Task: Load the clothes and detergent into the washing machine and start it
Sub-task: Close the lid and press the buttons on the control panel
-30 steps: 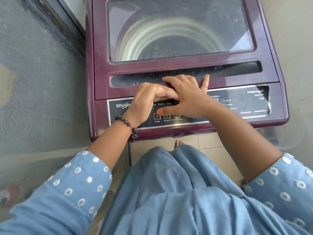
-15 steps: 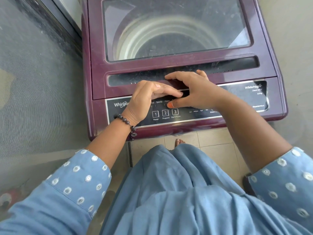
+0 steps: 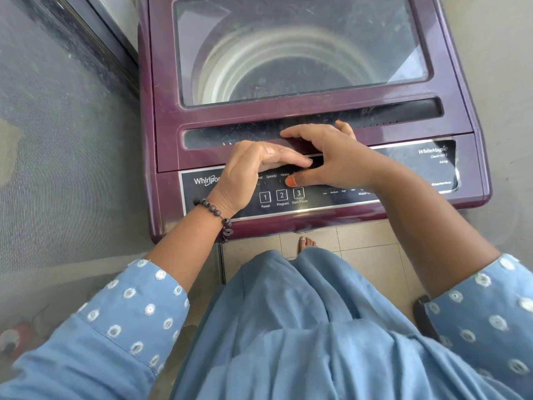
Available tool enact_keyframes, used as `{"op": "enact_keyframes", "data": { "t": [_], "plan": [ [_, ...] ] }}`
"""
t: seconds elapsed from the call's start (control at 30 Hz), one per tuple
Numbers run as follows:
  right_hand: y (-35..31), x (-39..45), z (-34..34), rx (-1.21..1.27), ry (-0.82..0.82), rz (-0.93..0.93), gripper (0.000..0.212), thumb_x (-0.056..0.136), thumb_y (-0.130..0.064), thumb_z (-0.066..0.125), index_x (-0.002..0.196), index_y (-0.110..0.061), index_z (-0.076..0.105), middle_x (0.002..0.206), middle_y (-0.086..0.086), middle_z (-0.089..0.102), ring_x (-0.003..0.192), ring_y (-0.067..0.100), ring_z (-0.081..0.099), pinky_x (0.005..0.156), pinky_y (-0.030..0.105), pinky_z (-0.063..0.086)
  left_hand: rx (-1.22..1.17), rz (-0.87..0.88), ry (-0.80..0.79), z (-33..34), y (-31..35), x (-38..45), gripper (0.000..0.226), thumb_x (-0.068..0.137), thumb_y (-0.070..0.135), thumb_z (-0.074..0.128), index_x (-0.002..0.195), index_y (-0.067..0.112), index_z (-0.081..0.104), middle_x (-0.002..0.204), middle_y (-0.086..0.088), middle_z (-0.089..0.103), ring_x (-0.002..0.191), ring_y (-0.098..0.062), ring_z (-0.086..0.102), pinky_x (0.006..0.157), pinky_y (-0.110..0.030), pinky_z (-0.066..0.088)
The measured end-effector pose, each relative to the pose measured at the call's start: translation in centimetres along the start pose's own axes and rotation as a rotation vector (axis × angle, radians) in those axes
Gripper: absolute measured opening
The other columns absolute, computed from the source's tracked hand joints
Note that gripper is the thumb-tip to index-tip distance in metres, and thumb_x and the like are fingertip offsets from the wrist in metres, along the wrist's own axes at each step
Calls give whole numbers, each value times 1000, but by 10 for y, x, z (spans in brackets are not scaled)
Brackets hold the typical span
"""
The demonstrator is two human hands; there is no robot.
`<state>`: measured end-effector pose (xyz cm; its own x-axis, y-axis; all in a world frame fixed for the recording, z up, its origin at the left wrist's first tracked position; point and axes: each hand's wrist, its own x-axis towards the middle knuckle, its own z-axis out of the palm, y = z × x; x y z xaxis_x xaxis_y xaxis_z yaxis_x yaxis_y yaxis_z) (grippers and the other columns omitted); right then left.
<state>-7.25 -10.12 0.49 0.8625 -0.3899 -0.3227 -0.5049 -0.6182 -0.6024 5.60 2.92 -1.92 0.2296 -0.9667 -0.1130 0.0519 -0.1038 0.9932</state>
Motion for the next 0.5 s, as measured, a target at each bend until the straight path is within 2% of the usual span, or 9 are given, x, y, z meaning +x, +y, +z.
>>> {"op": "enact_keyframes", "data": {
  "t": [0.3, 0.5],
  "plan": [
    [-3, -4, 6, -220, 3, 9, 98, 67, -59, 76, 148, -32, 28, 150, -8, 31, 142, 20, 22, 116, 54, -7, -32, 4, -3, 9, 2, 1, 54, 87, 11, 20, 102, 7, 71, 102, -6, 74, 108, -15, 66, 92, -21, 48],
    [-1, -4, 8, -245, 7, 22, 100, 68, -62, 74, 150, -32, 24, 151, -8, 28, 143, 20, 20, 116, 56, -8, -39, 6, -8, 10, 3, 3, 54, 86, 11, 20, 101, 6, 72, 101, -4, 74, 108, -14, 66, 91, -19, 47]
  ]
}}
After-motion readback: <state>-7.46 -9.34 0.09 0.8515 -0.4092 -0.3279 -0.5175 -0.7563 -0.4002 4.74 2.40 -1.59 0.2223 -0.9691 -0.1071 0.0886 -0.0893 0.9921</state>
